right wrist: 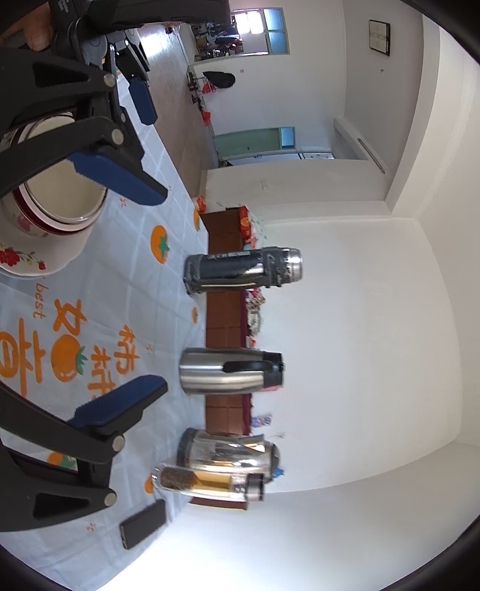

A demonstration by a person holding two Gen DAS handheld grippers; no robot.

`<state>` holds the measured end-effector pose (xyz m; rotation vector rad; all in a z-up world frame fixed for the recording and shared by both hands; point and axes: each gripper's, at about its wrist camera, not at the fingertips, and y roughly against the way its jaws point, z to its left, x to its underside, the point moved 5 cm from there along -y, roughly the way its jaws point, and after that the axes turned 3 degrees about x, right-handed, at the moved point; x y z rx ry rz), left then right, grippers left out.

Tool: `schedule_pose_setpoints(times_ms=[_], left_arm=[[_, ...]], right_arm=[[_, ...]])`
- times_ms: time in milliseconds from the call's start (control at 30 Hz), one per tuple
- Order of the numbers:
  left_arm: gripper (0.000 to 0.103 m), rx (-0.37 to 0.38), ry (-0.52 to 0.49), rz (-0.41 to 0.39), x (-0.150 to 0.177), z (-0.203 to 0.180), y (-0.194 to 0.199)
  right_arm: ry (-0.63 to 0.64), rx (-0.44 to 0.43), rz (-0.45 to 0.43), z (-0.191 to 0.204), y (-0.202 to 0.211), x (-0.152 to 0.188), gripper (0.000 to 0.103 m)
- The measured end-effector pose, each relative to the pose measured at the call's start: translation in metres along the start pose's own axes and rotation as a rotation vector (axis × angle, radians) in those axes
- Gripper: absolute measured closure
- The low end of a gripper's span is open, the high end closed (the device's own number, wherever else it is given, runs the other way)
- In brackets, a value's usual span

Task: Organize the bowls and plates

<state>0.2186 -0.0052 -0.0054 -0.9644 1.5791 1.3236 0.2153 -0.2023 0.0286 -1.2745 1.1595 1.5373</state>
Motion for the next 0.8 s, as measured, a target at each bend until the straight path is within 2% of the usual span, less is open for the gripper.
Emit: schedule_pose_setpoints(times_ms=[400,800], left_arm=[[0.033,-0.017,-0.004,0.004,-0.0020,0.0000,-0.0013],[0.033,-0.027,-0.051,-0.033,-0.0029,-0.0036,0.0001]], right_arm=[[0.017,0.015,-0.005,0.0018,-0.0015,0.0002,0.006],[0.037,0.027,0.000,0.0044,-0.0029,0.0032,0.006]])
